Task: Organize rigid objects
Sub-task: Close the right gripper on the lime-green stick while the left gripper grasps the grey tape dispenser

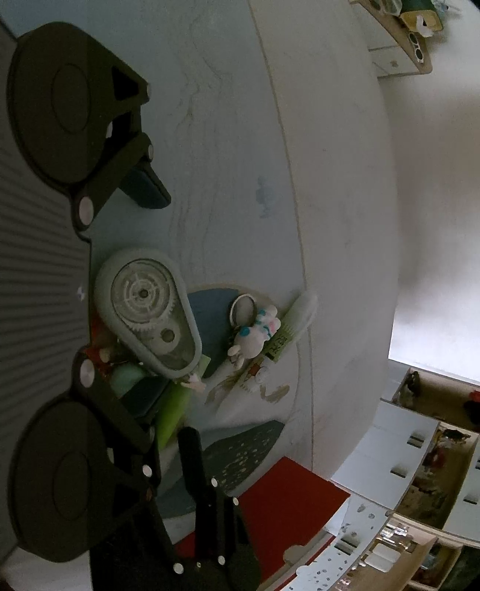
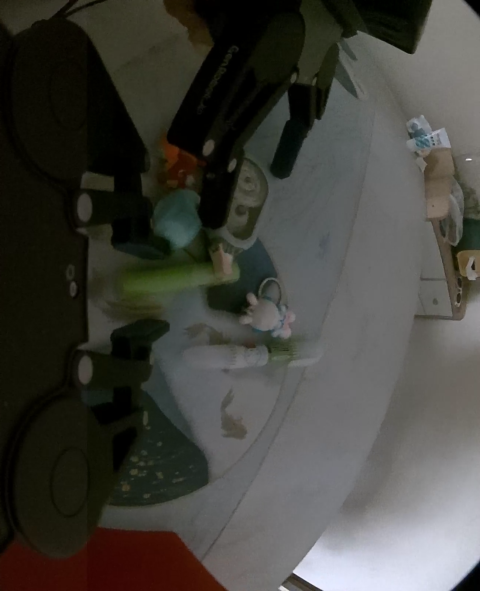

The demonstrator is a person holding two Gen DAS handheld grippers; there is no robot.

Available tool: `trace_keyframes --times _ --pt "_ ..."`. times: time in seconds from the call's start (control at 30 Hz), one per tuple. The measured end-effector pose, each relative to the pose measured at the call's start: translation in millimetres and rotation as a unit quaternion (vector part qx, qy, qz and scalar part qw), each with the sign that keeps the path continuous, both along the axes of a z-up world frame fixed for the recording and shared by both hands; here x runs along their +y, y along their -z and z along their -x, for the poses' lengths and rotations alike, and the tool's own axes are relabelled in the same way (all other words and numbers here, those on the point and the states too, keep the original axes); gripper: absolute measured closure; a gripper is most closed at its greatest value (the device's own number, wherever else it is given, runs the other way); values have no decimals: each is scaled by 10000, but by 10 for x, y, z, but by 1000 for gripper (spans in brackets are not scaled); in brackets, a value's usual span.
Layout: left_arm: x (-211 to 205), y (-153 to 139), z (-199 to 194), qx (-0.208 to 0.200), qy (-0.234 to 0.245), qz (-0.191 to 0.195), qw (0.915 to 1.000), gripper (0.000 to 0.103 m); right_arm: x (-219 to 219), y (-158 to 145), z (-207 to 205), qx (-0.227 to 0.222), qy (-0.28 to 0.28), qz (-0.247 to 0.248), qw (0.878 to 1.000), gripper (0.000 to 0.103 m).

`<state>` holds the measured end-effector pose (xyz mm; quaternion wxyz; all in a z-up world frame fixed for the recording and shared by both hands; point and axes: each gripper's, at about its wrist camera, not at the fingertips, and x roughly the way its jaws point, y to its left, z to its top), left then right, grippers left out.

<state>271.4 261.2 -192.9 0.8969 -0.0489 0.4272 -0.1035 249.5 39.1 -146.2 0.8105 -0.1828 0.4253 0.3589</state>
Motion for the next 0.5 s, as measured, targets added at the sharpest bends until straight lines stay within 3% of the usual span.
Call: trace_keyframes --times 0.1,0.17,0.27,0.33,0.5 --pt "-9 -3 -13 -42 -16 4 10000 14 31 8 -24 -35 5 -33 10000 70" --pt "-48 -7 -16 -78 5 -160 9998 26 46 14 -29 -53 8 -58 10000 73" --pt "-111 -1 0 -142 95 -418 9990 35 65 26 -33 -81 46 -100 9999 81" --pt "-135 3 9 -174 115 -525 9984 38 74 22 -27 -73 85 -138 9998 88" --pt "-141 -2 9 -156 33 -535 9984 38 66 15 -18 -55 246 -207 9995 88"
